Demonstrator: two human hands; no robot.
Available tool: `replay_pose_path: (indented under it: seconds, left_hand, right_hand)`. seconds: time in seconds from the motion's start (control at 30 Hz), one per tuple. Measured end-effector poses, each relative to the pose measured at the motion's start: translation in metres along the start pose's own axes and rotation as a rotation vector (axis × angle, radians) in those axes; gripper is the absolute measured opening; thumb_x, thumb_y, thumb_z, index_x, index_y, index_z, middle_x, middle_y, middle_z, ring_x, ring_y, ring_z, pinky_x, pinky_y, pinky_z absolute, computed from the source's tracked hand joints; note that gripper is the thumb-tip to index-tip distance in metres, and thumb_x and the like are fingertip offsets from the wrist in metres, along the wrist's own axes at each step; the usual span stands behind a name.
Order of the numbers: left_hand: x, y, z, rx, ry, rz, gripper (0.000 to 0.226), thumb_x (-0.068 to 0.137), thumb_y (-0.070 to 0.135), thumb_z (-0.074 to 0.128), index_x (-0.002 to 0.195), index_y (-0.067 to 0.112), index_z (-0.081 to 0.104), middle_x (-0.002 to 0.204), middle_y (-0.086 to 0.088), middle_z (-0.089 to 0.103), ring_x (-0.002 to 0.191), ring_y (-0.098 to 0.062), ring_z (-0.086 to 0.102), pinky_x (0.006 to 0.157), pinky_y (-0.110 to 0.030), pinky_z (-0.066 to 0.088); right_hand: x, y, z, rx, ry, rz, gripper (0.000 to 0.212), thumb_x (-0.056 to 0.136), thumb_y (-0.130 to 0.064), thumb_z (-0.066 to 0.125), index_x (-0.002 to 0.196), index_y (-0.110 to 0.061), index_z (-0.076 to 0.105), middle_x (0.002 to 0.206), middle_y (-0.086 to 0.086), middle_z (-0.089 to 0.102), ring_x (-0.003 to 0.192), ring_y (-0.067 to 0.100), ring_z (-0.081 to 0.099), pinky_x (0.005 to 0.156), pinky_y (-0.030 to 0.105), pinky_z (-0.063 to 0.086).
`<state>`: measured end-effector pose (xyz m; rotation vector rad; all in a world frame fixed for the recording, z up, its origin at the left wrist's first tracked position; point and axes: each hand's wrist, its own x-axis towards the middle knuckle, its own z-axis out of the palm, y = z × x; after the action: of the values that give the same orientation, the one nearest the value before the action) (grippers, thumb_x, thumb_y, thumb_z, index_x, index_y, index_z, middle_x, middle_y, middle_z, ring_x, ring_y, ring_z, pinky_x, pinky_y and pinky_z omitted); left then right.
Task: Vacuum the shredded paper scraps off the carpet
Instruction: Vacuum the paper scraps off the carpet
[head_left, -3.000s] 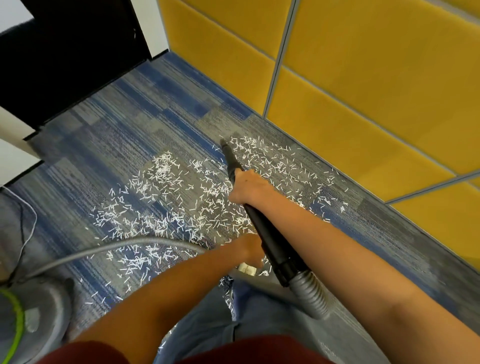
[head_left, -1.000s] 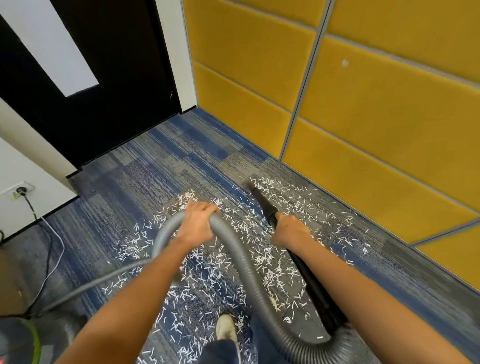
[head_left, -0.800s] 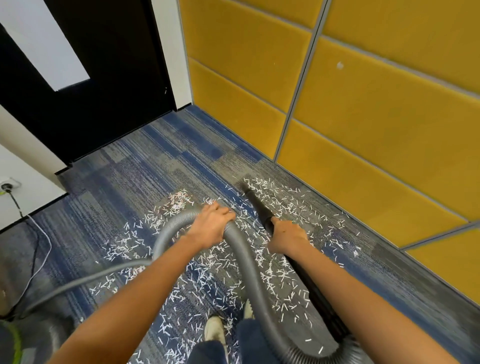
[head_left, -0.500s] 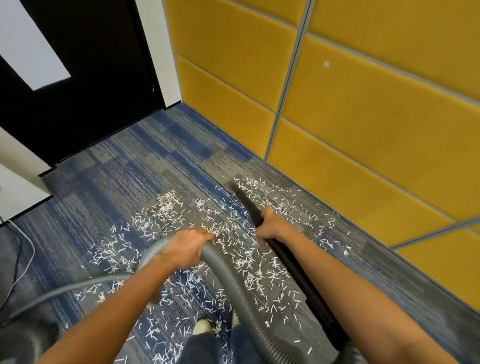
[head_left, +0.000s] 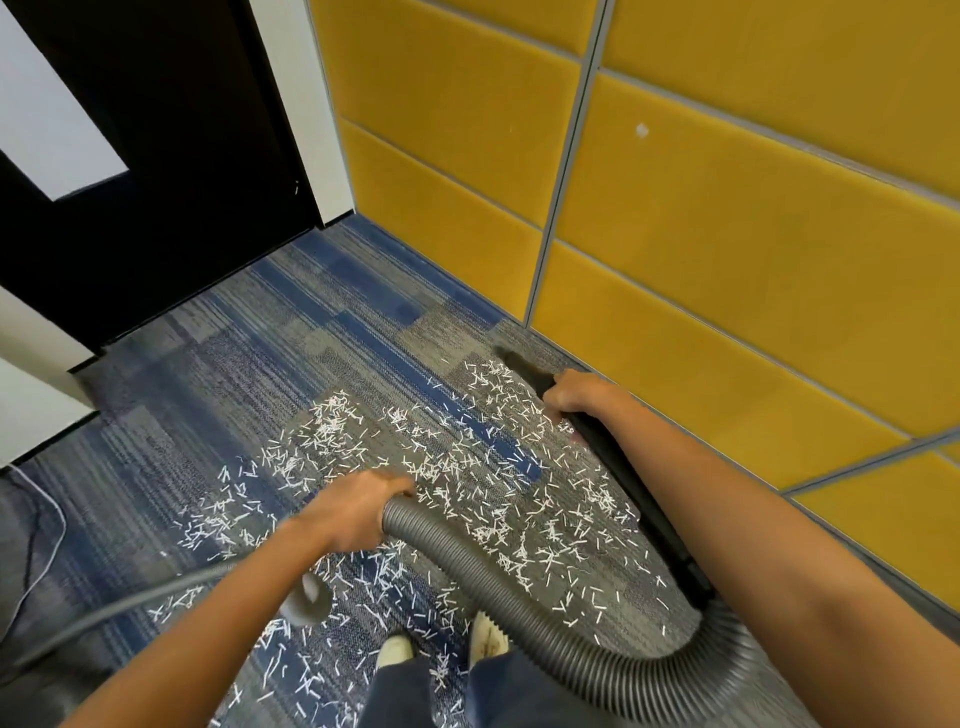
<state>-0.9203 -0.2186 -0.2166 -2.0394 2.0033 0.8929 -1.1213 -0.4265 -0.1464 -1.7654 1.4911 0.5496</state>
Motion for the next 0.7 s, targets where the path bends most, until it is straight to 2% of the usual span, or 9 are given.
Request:
replay_pose_path:
  seconds: [0.13, 0.27, 0.4, 0.5, 0.63, 0.7]
  left_hand:
    - [-0.002, -0.011, 0.007, 0.018, -0.070, 0.078, 0.042, 0.080, 0.011, 0.064, 0.111, 0.034, 0.049, 0.094, 0.011, 0.057, 0.083, -0.007, 0.060, 0.067, -0.019, 0.050]
    - [-0.003, -0.016, 0.024, 0.034, -0.106, 0.088, 0.032, 0.083, 0.011, 0.060, 0.107, 0.031, 0.054, 0.095, 0.010, 0.057, 0.083, -0.009, 0.059, 0.074, -0.019, 0.050]
    - [-0.005, -0.023, 0.026, 0.014, -0.072, 0.092, 0.029, 0.083, 0.009, 0.060, 0.105, 0.027, 0.055, 0.097, 0.009, 0.057, 0.086, -0.010, 0.058, 0.075, -0.019, 0.047]
    - [-0.009, -0.032, 0.029, 0.011, -0.070, 0.118, 0.029, 0.082, 0.011, 0.063, 0.105, 0.026, 0.056, 0.096, 0.009, 0.056, 0.085, -0.008, 0.058, 0.072, -0.017, 0.046]
    - [-0.016, -0.041, 0.033, -0.011, -0.080, 0.123, 0.025, 0.084, 0.010, 0.061, 0.103, 0.025, 0.056, 0.094, 0.008, 0.056, 0.084, -0.008, 0.058, 0.073, -0.018, 0.050]
    - [-0.019, -0.045, 0.035, -0.016, -0.084, 0.116, 0.025, 0.084, 0.009, 0.060, 0.105, 0.024, 0.057, 0.094, 0.007, 0.057, 0.083, -0.008, 0.059, 0.074, -0.018, 0.050]
  right_hand:
    - [0.005, 0.003, 0.011, 0.129, -0.008, 0.047, 0.055, 0.082, 0.005, 0.056, 0.135, 0.000, 0.039, 0.075, 0.022, 0.055, 0.050, 0.030, 0.057, 0.048, 0.035, 0.050]
    - [-0.004, -0.006, 0.026, 0.069, 0.005, 0.067, 0.051, 0.085, 0.003, 0.056, 0.133, -0.002, 0.041, 0.077, 0.018, 0.054, 0.050, 0.026, 0.057, 0.045, 0.032, 0.048]
    - [-0.016, -0.015, 0.052, -0.003, 0.034, 0.094, 0.047, 0.088, -0.006, 0.055, 0.133, -0.001, 0.044, 0.077, 0.008, 0.051, 0.058, 0.020, 0.054, 0.058, 0.030, 0.050]
    - [-0.020, -0.014, 0.066, 0.006, 0.045, 0.109, 0.046, 0.090, -0.007, 0.054, 0.134, -0.003, 0.043, 0.089, 0.010, 0.056, 0.069, 0.024, 0.059, 0.064, 0.032, 0.052]
    - [-0.022, -0.010, 0.071, 0.075, 0.044, 0.139, 0.048, 0.088, -0.005, 0.054, 0.135, -0.004, 0.041, 0.088, 0.013, 0.055, 0.067, 0.027, 0.060, 0.066, 0.034, 0.053]
    - [-0.023, -0.010, 0.074, 0.087, 0.062, 0.147, 0.048, 0.086, -0.004, 0.054, 0.133, -0.004, 0.042, 0.087, 0.013, 0.056, 0.061, 0.024, 0.059, 0.059, 0.032, 0.054]
